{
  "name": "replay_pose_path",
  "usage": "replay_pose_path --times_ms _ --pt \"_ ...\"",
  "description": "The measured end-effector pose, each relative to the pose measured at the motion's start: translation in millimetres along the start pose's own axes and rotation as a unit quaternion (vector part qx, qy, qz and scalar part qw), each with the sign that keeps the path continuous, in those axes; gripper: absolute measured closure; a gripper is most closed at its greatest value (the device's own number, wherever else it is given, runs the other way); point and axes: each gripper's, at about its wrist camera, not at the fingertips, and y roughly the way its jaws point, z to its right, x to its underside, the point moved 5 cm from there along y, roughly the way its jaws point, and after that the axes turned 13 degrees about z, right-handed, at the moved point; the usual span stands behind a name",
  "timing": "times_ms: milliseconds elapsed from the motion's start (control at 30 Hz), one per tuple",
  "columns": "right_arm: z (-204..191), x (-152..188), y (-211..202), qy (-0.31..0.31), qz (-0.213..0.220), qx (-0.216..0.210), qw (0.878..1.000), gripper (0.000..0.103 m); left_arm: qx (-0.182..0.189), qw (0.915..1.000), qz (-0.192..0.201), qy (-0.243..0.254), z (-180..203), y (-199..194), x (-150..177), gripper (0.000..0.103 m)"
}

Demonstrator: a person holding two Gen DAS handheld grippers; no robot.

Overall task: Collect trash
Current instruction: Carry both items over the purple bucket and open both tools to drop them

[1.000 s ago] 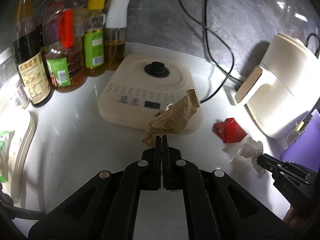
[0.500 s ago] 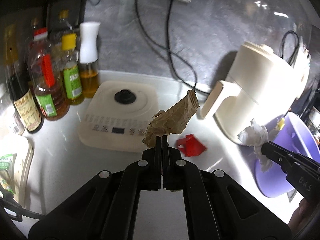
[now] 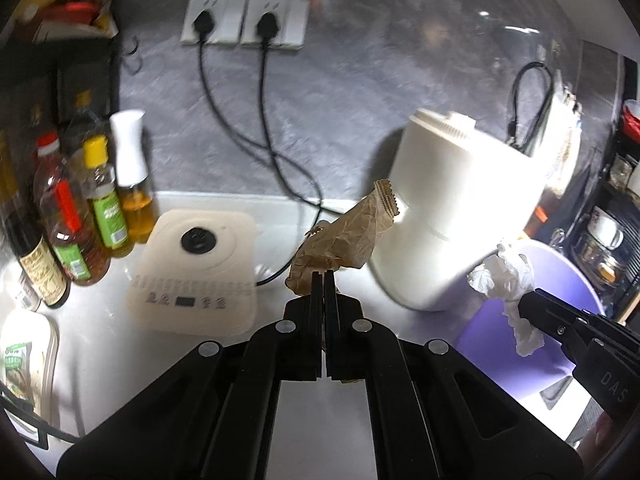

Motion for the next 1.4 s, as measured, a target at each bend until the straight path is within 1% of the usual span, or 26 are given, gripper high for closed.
replay_pose_path --times_ms 233,600,700,767,1133,1333,1367,1400 --pt "24.7 -20.2 -28.5 0.013 0.034 0.024 0.999 0.097 0.037 0.9991 0.014 0.018 41.7 -1.5 -15.9 0.101" --pt "74.4 -29.5 -55.5 0.038 0.055 0.075 0.995 0.096 0.106 0.9936 0.015 0.037 111.9 3.8 -18.4 0.101" --pt "89.8 -29.5 -60.6 0.046 0.057 0.099 0.992 0.091 0.121 0.9917 0.013 0.042 128.6 6.3 -17.2 0.101" --pt "100.8 -27.6 -62.3 0.056 0.054 0.106 0.991 0.061 0.131 0.9903 0.011 0.044 137.8 8.1 -16.0 0.101" --pt "136.5 -17.9 -77.8 0.082 0.056 0.143 0.985 0.06 0.172 0.9836 -0.002 0.054 172.3 16.8 -6.3 0.101" --pt "152.5 -12.7 -89.8 0.092 0.058 0.168 0.98 0.06 0.203 0.9774 -0.009 0.06 196.8 21.4 -2.0 0.101" --pt "155.9 -11.9 -92.6 0.095 0.058 0.174 0.979 0.06 0.208 0.9762 -0.011 0.06 202.0 22.4 -1.1 0.1" --pt "158.7 -11.4 -95.2 0.096 0.059 0.178 0.978 0.06 0.212 0.9754 -0.015 0.059 205.8 24.0 0.1 0.095"
